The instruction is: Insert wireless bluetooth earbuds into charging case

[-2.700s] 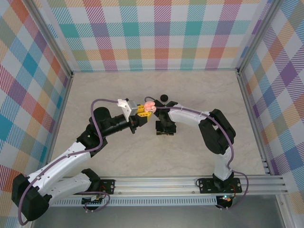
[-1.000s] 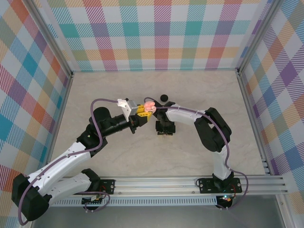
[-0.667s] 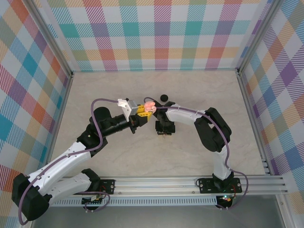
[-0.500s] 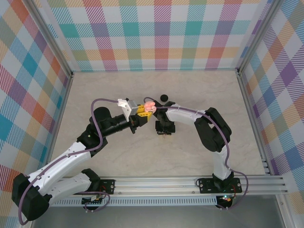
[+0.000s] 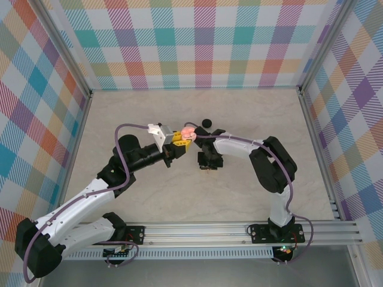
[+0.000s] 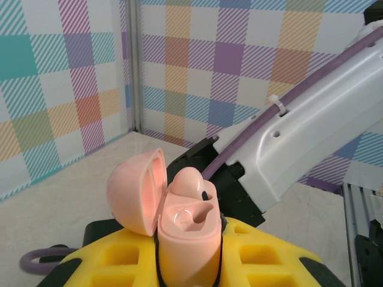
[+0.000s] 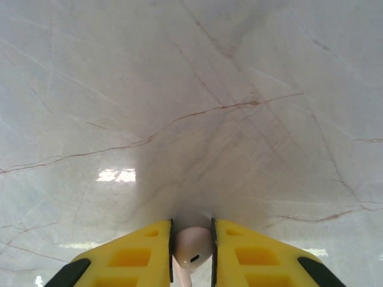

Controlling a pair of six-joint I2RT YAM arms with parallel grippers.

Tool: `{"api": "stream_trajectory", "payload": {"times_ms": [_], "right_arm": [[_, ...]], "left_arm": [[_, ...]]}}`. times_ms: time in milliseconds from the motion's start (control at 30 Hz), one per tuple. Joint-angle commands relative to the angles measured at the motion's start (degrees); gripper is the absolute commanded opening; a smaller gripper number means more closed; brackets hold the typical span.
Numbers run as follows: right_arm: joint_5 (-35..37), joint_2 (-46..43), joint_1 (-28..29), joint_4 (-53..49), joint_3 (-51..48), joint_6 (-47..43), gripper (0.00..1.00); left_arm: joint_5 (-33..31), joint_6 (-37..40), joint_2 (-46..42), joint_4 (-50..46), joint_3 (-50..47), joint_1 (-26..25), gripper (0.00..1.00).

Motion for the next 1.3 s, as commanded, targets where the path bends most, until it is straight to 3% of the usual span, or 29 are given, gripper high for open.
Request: {"api": "stream_trajectory", "payload": {"times_ms": [0, 367, 967, 1267], "right_arm": [[-2.39, -3.89, -2.24, 4.91, -2.94, -0.50, 0.22], [-12.94, -13.00, -9.68, 19.46, -13.23, -0.56, 0.21], [-22.45, -34.95, -13.76, 32.05, -19.28, -2.06, 0.24], [-25.35, -39.88, -13.76, 35.35, -17.02, -4.40, 0.25]], "left_arm": [[-2.59, -1.47, 0.79, 1.99, -0.51, -0.76, 0.06], [-10.87, -6.24, 4.63, 1.84, -0.45, 0.28, 0.06], [-12.37, -12.00, 10.48, 6.11, -2.27, 2.36, 0.06], [-7.61, -12.99, 13.40, 8.19, -2.03, 2.61, 0.06]]}}
